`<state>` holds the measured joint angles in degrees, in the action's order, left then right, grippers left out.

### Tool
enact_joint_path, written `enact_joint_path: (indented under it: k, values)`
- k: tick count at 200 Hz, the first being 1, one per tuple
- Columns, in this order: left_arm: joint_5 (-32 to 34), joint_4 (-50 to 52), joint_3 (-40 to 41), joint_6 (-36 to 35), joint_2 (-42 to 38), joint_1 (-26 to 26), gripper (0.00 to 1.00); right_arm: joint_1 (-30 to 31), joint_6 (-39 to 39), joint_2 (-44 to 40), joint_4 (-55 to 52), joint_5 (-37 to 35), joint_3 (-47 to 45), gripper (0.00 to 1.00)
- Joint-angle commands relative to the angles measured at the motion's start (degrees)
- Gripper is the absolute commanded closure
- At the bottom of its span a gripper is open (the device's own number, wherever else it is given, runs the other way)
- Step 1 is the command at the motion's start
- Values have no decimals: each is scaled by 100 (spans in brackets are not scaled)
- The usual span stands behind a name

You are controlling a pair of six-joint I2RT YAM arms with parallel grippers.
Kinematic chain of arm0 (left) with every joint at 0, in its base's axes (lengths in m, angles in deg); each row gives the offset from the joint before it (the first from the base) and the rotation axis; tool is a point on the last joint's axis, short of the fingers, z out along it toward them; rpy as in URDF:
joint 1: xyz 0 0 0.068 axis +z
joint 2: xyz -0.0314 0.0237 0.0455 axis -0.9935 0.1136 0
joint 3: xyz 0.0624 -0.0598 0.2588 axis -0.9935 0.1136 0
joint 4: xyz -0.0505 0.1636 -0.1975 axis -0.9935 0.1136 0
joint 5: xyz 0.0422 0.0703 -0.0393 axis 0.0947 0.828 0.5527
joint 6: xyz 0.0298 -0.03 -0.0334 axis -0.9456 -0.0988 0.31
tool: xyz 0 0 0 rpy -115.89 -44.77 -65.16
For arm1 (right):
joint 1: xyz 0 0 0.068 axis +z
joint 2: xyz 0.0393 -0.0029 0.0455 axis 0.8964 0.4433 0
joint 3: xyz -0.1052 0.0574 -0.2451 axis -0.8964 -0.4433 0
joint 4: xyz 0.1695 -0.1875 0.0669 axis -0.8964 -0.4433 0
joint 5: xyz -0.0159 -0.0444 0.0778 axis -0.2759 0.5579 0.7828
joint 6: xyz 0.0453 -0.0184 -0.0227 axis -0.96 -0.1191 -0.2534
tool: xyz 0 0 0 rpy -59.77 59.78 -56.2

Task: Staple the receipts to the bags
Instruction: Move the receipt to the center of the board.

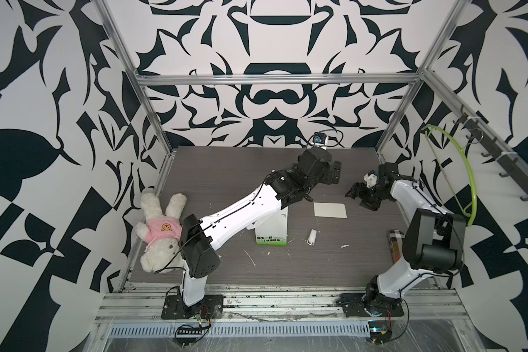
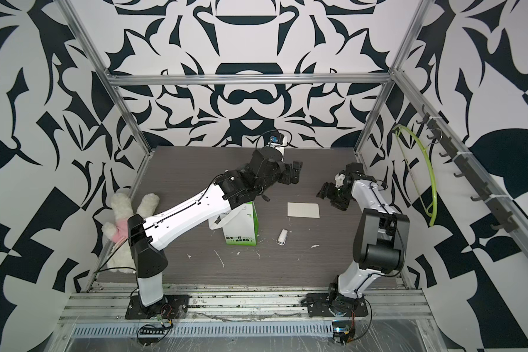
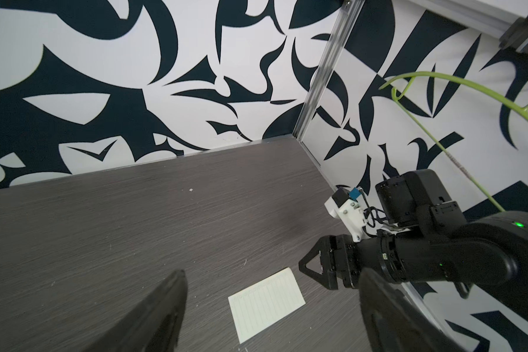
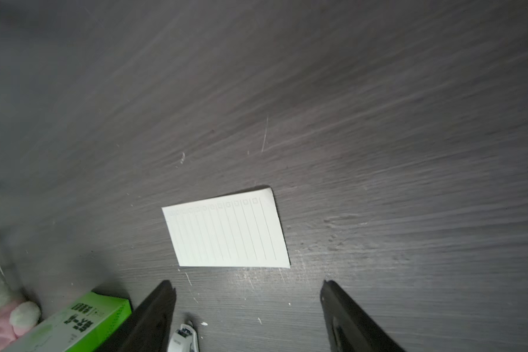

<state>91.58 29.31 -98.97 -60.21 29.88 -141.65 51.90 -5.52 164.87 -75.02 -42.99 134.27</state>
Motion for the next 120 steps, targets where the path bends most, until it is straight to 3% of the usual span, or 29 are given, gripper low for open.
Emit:
enact_joint_path:
  k: [1, 52, 120]
  values:
    - [-376, 365, 100, -86, -444, 410, 10, 23, 65, 42, 98, 190, -165, 28]
    - [-1234, 521, 816, -296, -1420, 1605, 9, 13, 820, 669, 147, 381, 100, 48]
    - [-1961, 462, 2084, -566, -2372, 2969, 6, 28, 1229, 1017, 281, 251, 181, 52]
